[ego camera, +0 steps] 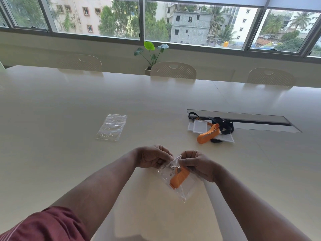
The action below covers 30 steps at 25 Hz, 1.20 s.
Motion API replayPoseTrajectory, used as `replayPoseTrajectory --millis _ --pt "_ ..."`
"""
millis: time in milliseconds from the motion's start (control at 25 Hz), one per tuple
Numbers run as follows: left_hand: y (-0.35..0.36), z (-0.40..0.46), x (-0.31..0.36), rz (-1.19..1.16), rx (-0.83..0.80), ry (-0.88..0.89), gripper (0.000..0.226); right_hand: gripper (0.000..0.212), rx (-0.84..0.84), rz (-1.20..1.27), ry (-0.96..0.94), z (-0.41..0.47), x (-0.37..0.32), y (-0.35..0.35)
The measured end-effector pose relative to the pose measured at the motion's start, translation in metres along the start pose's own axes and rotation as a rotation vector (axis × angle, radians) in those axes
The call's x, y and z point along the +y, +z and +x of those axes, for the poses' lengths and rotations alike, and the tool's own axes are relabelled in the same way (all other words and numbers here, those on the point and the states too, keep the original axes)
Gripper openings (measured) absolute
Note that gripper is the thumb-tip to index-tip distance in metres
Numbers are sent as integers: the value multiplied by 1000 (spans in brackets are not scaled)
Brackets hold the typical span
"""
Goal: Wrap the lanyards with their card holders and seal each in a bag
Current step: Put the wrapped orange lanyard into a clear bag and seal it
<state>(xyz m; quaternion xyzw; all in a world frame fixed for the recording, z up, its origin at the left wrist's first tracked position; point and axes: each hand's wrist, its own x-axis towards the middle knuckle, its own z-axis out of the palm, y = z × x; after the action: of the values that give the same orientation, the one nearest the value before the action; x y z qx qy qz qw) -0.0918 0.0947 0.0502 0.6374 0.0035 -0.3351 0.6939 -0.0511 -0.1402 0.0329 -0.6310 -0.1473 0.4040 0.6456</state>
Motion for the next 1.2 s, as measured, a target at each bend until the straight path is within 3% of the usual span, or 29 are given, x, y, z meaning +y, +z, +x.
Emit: replayPoseTrajectory --millis 800,1200 --pt "1 7 -3 100 41 4 4 10 33 -8 25 -4 -5 5" --pt "0 10 -8 100 73 23 13 8 252 -87 -27 -2 -8 26"
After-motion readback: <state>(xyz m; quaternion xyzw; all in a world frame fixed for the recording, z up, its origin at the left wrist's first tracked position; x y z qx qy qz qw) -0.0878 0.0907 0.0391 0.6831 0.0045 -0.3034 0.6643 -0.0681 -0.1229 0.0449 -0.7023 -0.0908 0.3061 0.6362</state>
